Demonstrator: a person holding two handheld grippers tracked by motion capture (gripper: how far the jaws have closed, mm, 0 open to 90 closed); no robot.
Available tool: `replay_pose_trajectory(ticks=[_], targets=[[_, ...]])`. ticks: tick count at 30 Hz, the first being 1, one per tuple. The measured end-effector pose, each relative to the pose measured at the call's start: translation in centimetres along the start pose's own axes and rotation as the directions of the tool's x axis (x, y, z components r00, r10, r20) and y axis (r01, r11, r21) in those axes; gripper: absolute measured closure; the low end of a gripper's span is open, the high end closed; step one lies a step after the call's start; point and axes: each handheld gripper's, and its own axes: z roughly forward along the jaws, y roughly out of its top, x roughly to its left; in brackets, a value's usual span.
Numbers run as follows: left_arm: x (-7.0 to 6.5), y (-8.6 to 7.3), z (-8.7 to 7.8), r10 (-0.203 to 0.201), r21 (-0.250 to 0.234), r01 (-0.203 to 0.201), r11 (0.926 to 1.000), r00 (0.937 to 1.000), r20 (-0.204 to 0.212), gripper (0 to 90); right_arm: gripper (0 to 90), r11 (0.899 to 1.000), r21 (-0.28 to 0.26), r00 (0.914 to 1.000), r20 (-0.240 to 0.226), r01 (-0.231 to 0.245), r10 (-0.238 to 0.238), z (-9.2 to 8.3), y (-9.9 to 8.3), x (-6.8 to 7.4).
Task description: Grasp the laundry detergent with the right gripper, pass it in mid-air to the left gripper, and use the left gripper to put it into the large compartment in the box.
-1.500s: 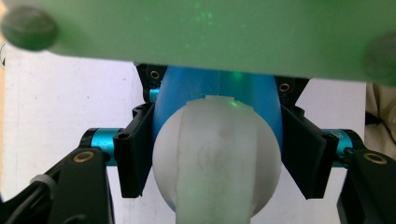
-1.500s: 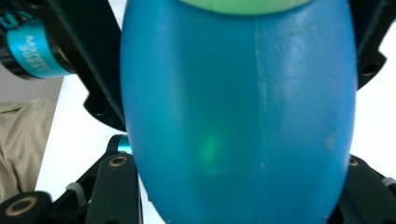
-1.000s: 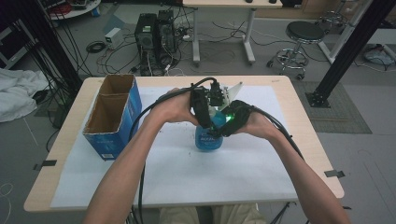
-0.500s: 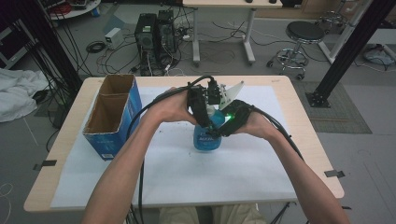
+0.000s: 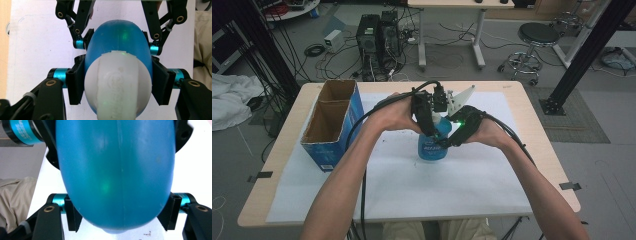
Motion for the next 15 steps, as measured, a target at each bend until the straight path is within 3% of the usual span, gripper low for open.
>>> replay_pose_trajectory(ticks=[15], targets=[[-0.18, -0.62, -0.75, 0.000, 0.029, 0.000, 0.9996, 0.9999, 0.012, 38.2, 24.5, 1.000, 0.009, 0.9999, 0.014, -0.004, 0.004, -0.47, 0.12, 0.29]])
